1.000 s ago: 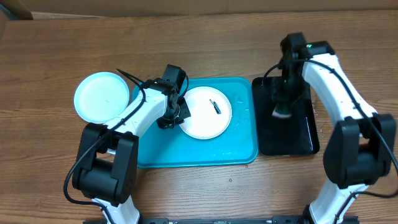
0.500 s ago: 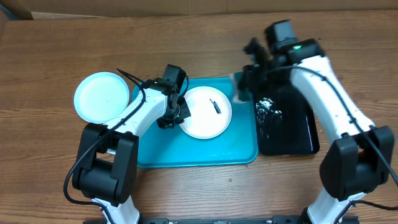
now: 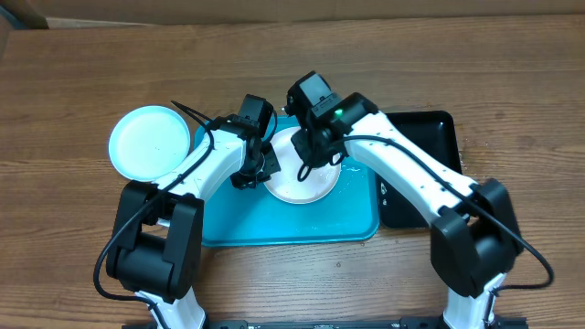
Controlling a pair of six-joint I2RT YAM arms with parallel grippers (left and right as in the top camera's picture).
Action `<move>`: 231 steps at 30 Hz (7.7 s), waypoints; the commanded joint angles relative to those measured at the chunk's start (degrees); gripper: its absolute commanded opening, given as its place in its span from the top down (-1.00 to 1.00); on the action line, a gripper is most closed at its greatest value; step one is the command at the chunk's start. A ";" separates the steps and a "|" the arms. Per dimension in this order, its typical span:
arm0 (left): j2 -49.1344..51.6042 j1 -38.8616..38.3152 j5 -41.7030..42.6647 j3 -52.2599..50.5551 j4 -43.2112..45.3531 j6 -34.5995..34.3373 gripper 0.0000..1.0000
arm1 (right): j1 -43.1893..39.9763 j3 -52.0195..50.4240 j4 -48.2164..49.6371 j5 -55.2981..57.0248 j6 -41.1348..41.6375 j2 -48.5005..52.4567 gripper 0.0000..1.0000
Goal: Clean dirty plates on tray and stack at the side
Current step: 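Scrub the white plate with the held sponge using the right gripper, then return the sponge to the black tray with the right gripper, then raise the right gripper away to the right edge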
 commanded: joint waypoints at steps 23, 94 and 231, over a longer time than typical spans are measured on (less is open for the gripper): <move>0.85 -0.37 -1.20 -0.33 -0.02 0.85 0.92 | -3.63 -2.01 3.61 3.26 6.32 7.34 0.93; 0.85 -0.37 -0.37 -0.33 0.04 1.90 0.77 | -29.83 -1.55 -11.52 3.61 2.73 5.40 0.93; 1.29 -0.35 1.36 0.55 0.15 5.81 0.92 | -57.86 14.01 -16.28 -12.44 9.62 5.46 -1.00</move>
